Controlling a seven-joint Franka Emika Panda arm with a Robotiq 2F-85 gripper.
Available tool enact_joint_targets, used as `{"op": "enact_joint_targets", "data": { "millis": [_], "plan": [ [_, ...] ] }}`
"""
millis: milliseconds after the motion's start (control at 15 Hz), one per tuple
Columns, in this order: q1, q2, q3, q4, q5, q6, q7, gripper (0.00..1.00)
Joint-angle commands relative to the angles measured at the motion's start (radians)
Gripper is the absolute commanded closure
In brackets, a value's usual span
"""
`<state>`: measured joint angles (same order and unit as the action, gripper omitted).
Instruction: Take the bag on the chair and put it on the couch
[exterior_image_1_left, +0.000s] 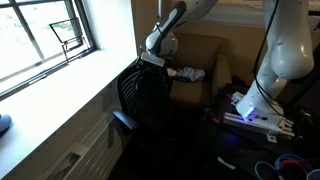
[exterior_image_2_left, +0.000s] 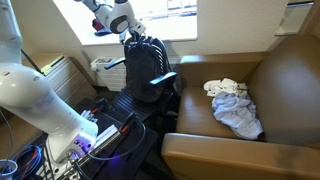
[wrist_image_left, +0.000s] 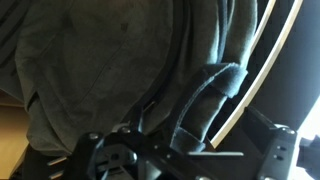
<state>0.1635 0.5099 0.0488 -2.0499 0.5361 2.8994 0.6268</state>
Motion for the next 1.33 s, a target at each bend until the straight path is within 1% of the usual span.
{"op": "enact_joint_targets", "data": {
  "millis": [0, 67, 133, 267, 400, 467, 667, 733, 867, 933, 1000, 1067, 1133, 1200, 1267],
  "plan": [
    [-0.023, 0.023, 0.020, 0.014, -0.010, -0.035, 0.003, 0.26],
    [-0.031, 0.028, 0.025, 0.016, -0.005, -0.051, 0.000, 0.30],
    [-0.033, 0.036, 0.024, 0.017, -0.004, -0.057, 0.001, 0.32],
    [-0.036, 0.047, 0.023, 0.023, -0.005, -0.063, 0.000, 0.47],
    [-0.036, 0.051, 0.020, 0.034, -0.009, -0.063, 0.000, 0.59],
    [-0.034, 0.052, 0.017, 0.040, -0.012, -0.064, 0.002, 0.68],
    [-0.035, 0.051, 0.016, 0.056, -0.014, -0.073, 0.001, 0.88],
    [-0.041, 0.048, 0.021, 0.062, -0.010, -0.081, -0.004, 0.96],
    [-0.067, 0.029, 0.045, 0.076, 0.007, -0.131, -0.027, 1.00],
    [-0.086, 0.007, 0.059, 0.080, 0.014, -0.172, -0.045, 1.00],
    [-0.102, -0.039, 0.064, 0.071, 0.003, -0.250, -0.070, 0.98],
    [-0.104, -0.095, 0.054, 0.051, -0.021, -0.321, -0.090, 0.98],
    [-0.092, -0.166, 0.025, 0.021, -0.066, -0.395, -0.094, 0.99],
    [-0.090, -0.198, 0.018, 0.013, -0.094, -0.437, -0.120, 0.98],
    [-0.074, -0.239, -0.003, -0.001, -0.146, -0.461, -0.120, 0.98]
  ]
}}
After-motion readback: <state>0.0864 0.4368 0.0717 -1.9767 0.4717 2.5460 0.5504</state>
